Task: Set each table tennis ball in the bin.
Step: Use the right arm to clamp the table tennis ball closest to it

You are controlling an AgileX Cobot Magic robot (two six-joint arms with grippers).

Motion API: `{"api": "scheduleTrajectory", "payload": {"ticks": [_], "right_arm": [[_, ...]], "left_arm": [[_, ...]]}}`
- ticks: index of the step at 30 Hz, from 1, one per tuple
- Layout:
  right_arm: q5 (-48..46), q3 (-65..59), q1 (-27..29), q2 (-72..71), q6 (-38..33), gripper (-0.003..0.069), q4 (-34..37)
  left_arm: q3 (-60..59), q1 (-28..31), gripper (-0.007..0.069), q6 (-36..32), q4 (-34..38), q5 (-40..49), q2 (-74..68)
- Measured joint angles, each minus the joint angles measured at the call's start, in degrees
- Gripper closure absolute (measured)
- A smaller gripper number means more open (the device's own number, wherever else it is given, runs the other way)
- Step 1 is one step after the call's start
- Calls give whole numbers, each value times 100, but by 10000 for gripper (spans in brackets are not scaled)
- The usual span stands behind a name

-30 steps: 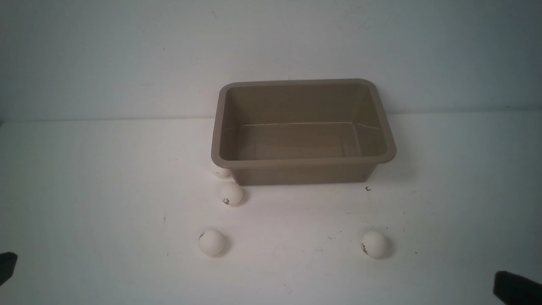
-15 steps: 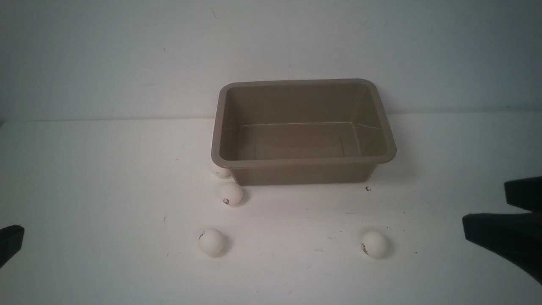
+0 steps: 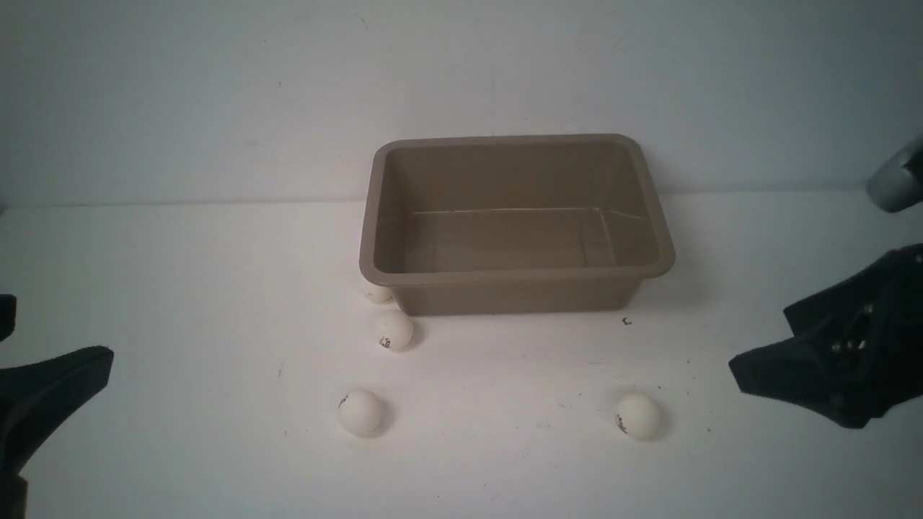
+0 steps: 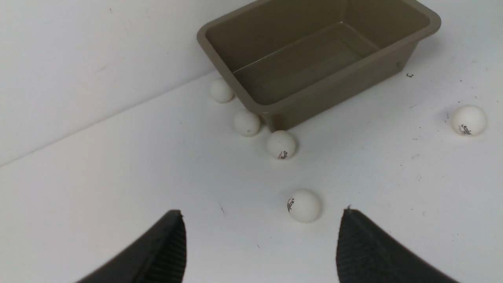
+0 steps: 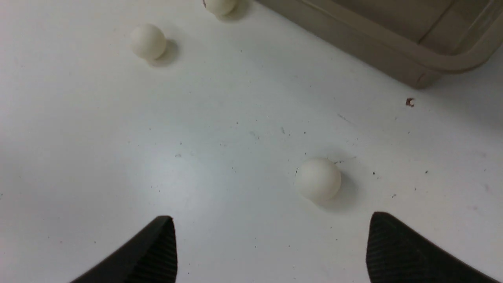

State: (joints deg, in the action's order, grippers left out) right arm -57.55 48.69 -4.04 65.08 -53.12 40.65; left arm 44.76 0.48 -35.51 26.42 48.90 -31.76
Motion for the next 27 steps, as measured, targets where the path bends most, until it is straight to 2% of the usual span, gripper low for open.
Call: {"api": "scheduleTrajectory", "payload": {"ticks": [13, 21, 27], "right_arm": [[235, 0, -30, 1143, 84, 71, 11], [1050, 1, -872, 1780, 140, 71, -62], [1533, 33, -988, 2218, 368, 71, -306]], "left_arm": [[0, 0, 164, -182, 25, -119, -29], [0, 0, 164, -195, 25, -119, -29], [0, 0, 164, -195, 25, -72, -29]]}}
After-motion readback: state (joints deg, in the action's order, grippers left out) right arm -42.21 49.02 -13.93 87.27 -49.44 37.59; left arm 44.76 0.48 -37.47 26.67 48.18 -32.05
